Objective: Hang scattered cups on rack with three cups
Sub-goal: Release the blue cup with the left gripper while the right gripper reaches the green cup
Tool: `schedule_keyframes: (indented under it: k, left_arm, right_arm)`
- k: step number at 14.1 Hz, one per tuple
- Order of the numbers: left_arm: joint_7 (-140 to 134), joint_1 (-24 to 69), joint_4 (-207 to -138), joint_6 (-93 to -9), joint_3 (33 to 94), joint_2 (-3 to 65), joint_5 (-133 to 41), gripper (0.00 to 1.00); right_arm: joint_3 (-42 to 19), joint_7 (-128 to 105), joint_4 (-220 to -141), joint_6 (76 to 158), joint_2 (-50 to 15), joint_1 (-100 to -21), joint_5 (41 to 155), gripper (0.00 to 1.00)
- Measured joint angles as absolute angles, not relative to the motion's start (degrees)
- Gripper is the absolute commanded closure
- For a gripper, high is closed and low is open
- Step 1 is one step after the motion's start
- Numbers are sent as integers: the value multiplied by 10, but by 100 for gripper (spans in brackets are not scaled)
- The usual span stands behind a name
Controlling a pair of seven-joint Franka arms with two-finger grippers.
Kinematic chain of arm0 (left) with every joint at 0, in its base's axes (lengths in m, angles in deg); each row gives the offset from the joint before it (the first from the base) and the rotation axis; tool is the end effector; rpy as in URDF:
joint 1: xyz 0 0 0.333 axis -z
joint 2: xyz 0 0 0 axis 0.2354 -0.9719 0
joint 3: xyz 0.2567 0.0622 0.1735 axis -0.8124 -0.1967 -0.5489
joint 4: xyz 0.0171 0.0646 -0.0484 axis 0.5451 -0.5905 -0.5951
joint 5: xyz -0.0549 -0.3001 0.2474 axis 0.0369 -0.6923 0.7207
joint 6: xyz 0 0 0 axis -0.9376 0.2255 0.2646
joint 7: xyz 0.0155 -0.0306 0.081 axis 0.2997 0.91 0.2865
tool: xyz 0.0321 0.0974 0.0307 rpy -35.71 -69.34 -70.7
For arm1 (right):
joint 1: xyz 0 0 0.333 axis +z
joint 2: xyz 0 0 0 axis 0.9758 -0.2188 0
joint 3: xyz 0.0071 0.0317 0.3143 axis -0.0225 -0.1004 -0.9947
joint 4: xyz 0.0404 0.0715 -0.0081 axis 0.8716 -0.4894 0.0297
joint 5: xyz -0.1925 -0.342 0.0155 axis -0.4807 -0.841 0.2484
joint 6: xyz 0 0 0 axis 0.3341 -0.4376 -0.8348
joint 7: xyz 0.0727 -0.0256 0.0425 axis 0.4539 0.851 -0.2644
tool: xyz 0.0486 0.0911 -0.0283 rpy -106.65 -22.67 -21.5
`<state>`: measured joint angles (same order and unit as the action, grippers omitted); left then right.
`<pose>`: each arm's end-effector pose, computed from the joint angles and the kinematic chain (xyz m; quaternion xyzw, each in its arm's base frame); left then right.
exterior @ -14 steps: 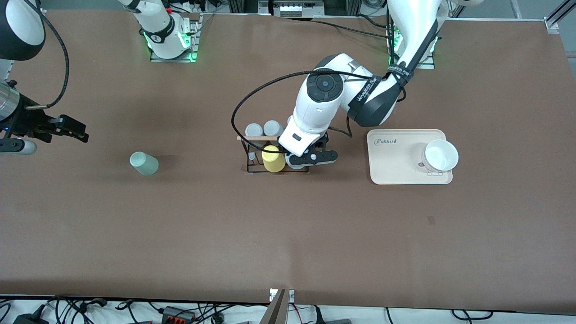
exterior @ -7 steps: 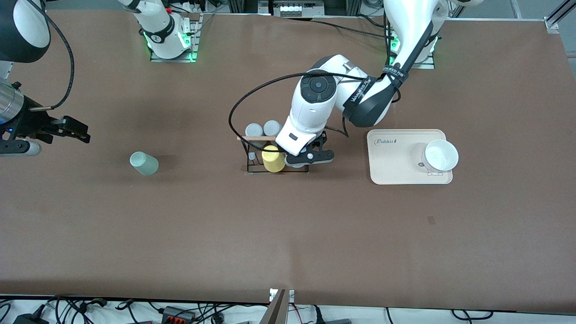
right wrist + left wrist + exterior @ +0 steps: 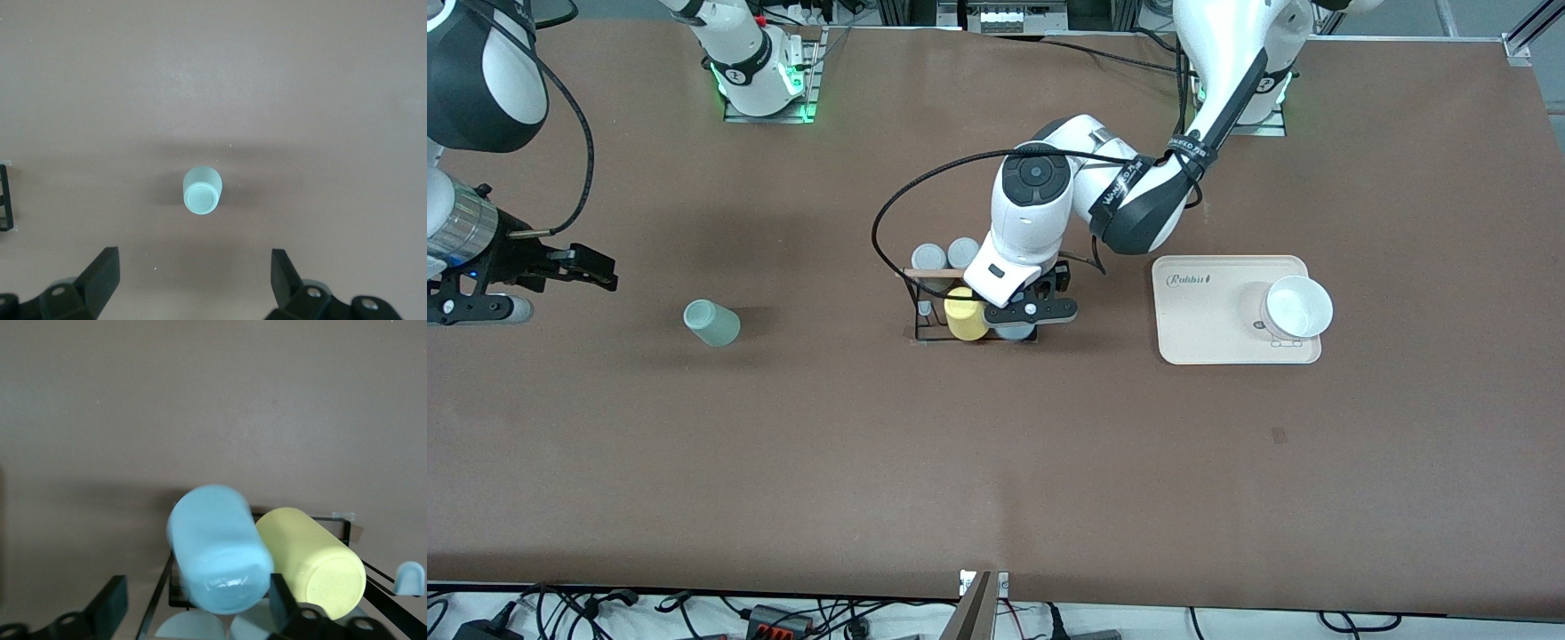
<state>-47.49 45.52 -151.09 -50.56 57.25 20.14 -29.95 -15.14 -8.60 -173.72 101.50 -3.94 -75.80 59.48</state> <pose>0.5528 -0.4758 0.3561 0.9979 0.0604 0.0092 0.0211 0.6110 -0.0023 0.5181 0.9993 0.0210 -0.0236 0.0174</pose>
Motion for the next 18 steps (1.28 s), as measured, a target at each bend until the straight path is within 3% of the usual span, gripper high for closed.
schedule_keyframes:
  k: [3,6,12,18]
  left_arm:
    - [-471,454,-1508,-499,572,203,-294,0]
    - [-393,433,-1496,-441,565,226,-288,0]
    - [-139,293,-1494,-287,564,327,-288,0]
    - [9,162,-1593,-263,566,454,-302,0]
  right_arm:
    - [-151,-86,-1738,1019,-50,-756,595,0]
    - [-151,-86,-1744,1035,-67,-756,595,0]
    - [-152,-85,-1758,1063,-118,-734,593,0]
    - [-151,-76,-1814,1152,-174,-733,591,0]
